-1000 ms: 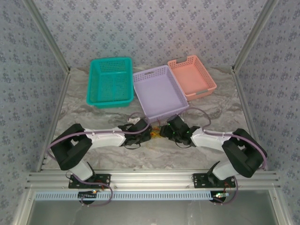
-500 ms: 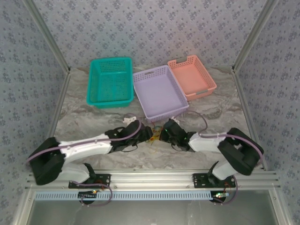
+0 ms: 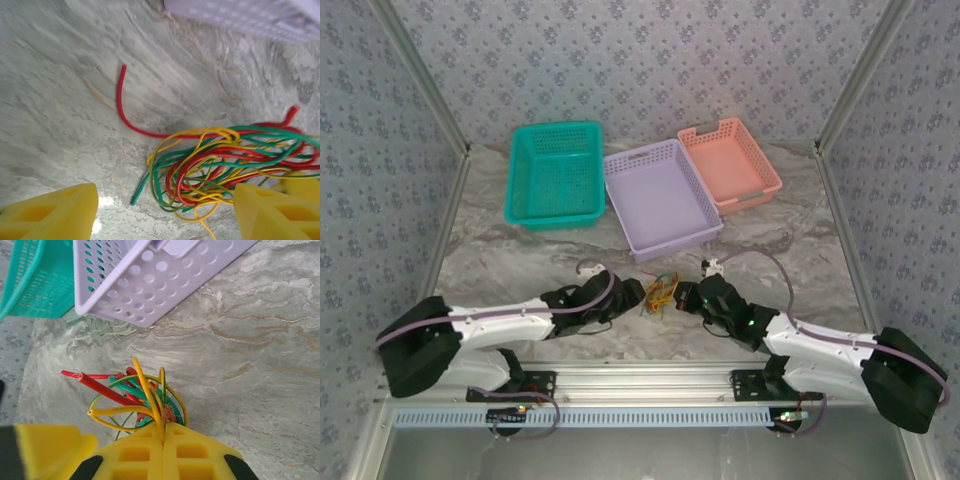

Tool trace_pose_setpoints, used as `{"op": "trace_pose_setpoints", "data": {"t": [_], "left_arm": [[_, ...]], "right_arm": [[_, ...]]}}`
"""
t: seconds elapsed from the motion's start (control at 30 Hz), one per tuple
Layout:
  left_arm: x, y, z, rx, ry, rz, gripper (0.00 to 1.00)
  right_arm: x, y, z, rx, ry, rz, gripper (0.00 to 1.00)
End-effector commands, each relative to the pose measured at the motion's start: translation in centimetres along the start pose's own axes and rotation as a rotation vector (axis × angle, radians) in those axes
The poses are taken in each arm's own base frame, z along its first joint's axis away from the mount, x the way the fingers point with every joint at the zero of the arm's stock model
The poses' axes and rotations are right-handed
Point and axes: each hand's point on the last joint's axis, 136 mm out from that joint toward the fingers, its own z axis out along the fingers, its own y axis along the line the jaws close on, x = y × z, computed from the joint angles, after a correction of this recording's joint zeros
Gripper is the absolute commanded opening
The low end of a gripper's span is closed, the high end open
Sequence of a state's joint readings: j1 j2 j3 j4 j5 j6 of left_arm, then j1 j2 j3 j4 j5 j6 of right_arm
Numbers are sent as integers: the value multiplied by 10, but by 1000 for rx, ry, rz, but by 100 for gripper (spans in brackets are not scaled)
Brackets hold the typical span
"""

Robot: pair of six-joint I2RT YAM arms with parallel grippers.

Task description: Untangle the cables

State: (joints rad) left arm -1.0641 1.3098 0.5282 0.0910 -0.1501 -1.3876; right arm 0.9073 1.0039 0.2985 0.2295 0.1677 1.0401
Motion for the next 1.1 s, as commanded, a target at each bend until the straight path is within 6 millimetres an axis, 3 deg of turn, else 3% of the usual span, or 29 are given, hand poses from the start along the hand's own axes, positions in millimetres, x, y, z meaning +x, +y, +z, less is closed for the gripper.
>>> {"op": "trace_pose_setpoints", "data": {"t": [0.0, 0.13, 0.3, 0.53, 0.63, 0.8, 0.87, 0.93, 1.0, 1.07], "left_arm": [[14, -26, 12, 64, 28, -16, 70], [26, -31, 34, 15, 42, 46, 64], [20, -24, 50, -43, -49, 107, 60], [7, -7, 68, -134, -148, 149, 26], [6, 0, 73, -169, -161, 163, 0], [0, 15, 63, -222, -189, 187, 0], [-3, 19, 56, -219, -199, 200, 0], [-4, 20, 50, -206, -197, 223, 0], [-3, 16, 47, -177, -189, 245, 0], [-2, 11, 46, -161, -179, 263, 0]], "right_arm": [[-2, 1, -3, -9, -2, 38, 0], [3, -1, -2, 0, 27, 55, 0], [9, -8, -1, 28, 69, 66, 0], [21, -25, 8, 85, 126, 92, 0], [22, -37, 8, 135, 128, 95, 0], [8, -66, -10, 287, 73, 71, 0], [-1, -69, -21, 320, 47, 48, 14], [-10, -59, -25, 287, 29, 7, 38], [-15, -44, -21, 222, 27, -20, 57], [-16, -32, -11, 158, 41, -23, 68]]}}
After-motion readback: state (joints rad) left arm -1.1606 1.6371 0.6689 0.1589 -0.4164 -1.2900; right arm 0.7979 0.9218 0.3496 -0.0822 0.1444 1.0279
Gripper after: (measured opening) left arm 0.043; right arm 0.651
